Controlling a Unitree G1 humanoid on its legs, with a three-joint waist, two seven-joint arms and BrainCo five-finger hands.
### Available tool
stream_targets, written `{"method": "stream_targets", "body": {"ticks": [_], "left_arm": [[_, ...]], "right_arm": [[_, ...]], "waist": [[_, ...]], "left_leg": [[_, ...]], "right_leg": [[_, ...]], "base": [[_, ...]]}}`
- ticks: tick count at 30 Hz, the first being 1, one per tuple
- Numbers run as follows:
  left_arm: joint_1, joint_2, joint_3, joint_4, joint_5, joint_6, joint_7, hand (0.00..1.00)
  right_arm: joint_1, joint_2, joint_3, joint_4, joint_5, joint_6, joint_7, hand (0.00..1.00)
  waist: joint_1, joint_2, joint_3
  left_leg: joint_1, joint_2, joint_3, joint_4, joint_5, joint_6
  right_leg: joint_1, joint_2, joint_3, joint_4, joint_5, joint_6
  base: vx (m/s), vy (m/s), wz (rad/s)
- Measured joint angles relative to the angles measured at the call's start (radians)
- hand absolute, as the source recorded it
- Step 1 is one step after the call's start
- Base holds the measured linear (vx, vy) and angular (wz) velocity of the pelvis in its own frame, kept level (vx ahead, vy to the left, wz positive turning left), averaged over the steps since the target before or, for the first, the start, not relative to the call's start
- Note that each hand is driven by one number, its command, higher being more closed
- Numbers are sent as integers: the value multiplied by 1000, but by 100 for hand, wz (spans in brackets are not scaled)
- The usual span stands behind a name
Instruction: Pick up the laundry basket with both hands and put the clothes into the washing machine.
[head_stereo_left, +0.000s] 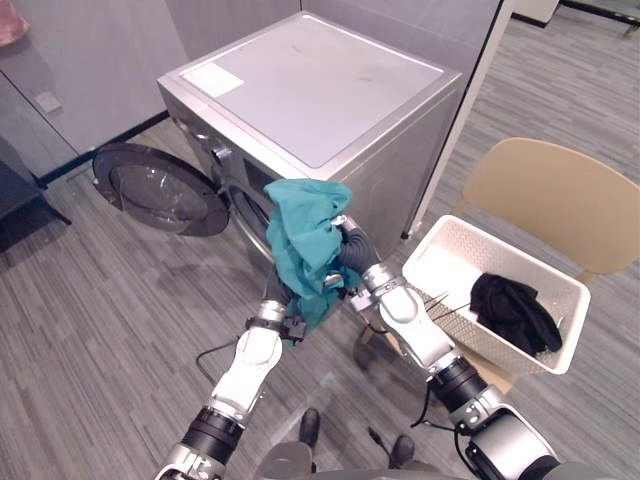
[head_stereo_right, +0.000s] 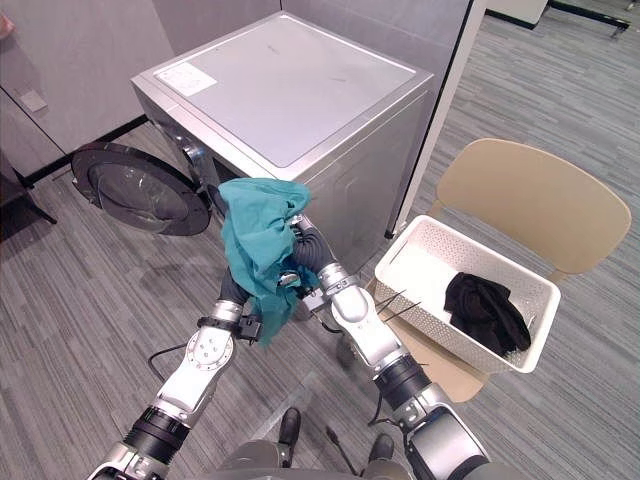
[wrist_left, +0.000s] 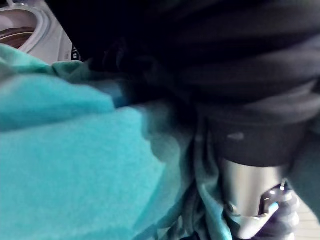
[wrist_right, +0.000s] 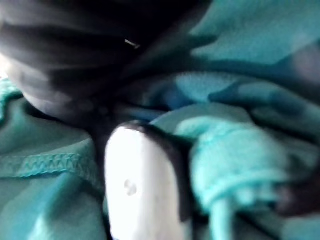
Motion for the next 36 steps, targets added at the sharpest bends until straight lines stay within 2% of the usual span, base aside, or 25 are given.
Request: {"method": "stream_targets", "body": {"ticks": [2, 3, 7, 14, 17, 24, 27, 30, 36], "left_arm": [[-6, 7, -6, 2, 8, 8, 0, 100], [-18, 12, -7, 9, 20, 14, 2, 100], [-45, 29, -9, 48, 40, 23, 7, 100], [-46, 28, -24, 74, 57, 26, 46, 100], [-39, 21, -6, 83, 57, 26, 44, 100], [24, -48, 59, 106, 53, 25, 42, 100], [39, -52, 116, 134, 34, 26, 42, 100], [86, -64, 165, 134, 21, 26, 42, 100], [220, -68, 259, 169, -55, 28, 33, 100]], "right_arm": [[-3, 0, 18, 1, 39, 8, 12, 100], [-10, -1, 31, 1, 62, 9, 19, 0], [-24, -12, 69, 17, 120, 12, 20, 0], [-24, -35, 88, 17, 102, 12, 19, 0], [-14, -50, 79, 3, 43, 12, 17, 0], [133, -76, -4, -99, -75, 12, 19, 0], [197, -101, -16, -130, -173, 12, 18, 0], [277, -123, -81, -153, -261, 12, 16, 0], [420, -151, -131, -155, -316, 14, 23, 0]], "waist": [[1, 2, -19], [2, 2, -22], [2, 4, -33], [3, 9, -37], [3, 16, -42], [2, 28, -51], [-2, 28, -51], [-1, 28, -51], [-6, 27, -51]], "left_leg": [[1, 13, 0, -12, 5, 0], [3, 23, -1, -17, 9, -6], [2, 54, -9, -25, 16, -13], [-4, 94, -12, -26, 23, -27], [-6, 105, -10, -26, 24, -29], [-1, 119, 14, -26, 23, -31], [0, 123, 17, -27, 23, -31], [-1, 122, 26, -28, 23, -30], [9, 118, 45, -34, 22, -29]], "right_leg": [[0, 15, 0, -10, 6, -8], [1, 26, 0, -15, 10, -14], [3, 56, 1, -27, 19, -29], [4, 102, 1, -41, 29, -58], [0, 114, 4, -41, 30, -66], [-13, 126, 25, -25, 18, -75], [-35, 127, 30, 16, -4, -78], [-64, 119, 40, 68, -32, -76], [-97, 107, 59, 132, -68, -71]], "base": [[-23, -53, -2], [-35, -63, -3], [-66, -53, -1], [-64, -58, -2], [-29, -44, -5], [14, -7, -9], [19, -12, -5], [33, -6, -7], [36, 2, -9]]}}
